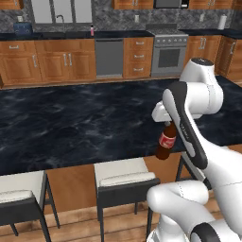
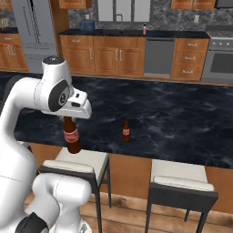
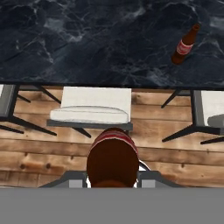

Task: Place the large bottle from the dining counter next to the other large bottle outside the sink, and place the small bottle from the dining counter next to the other small bottle inside the sink.

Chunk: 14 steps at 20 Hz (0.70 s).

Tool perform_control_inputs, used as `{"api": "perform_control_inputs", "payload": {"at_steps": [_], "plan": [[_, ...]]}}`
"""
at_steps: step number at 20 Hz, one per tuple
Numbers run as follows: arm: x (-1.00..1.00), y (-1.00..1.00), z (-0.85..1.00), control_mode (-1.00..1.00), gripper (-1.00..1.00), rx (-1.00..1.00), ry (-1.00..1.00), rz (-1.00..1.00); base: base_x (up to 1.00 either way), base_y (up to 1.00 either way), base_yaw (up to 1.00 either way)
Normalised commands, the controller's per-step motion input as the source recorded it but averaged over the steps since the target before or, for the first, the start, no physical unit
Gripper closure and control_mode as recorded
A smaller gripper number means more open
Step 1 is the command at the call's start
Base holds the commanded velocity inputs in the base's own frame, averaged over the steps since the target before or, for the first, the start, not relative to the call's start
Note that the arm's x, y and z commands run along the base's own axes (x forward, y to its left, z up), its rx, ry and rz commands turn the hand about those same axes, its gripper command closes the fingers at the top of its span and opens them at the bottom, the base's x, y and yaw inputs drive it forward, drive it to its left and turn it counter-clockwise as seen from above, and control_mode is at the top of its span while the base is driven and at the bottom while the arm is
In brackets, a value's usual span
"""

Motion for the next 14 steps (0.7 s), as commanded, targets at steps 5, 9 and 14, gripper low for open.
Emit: {"api": "perform_control_inputs", "payload": {"at_steps": [5, 9, 14], "plan": [[0.0, 0.0, 0.0, 1.0, 1.0, 0.0, 0.0, 0.0, 0.0, 0.0, 0.0], [0.0, 0.0, 0.0, 1.0, 1.0, 0.0, 0.0, 0.0, -0.23, 0.0, 0.0], [0.0, 0.0, 0.0, 1.0, 1.0, 0.0, 0.0, 0.0, -0.98, -0.08, -0.12]]}}
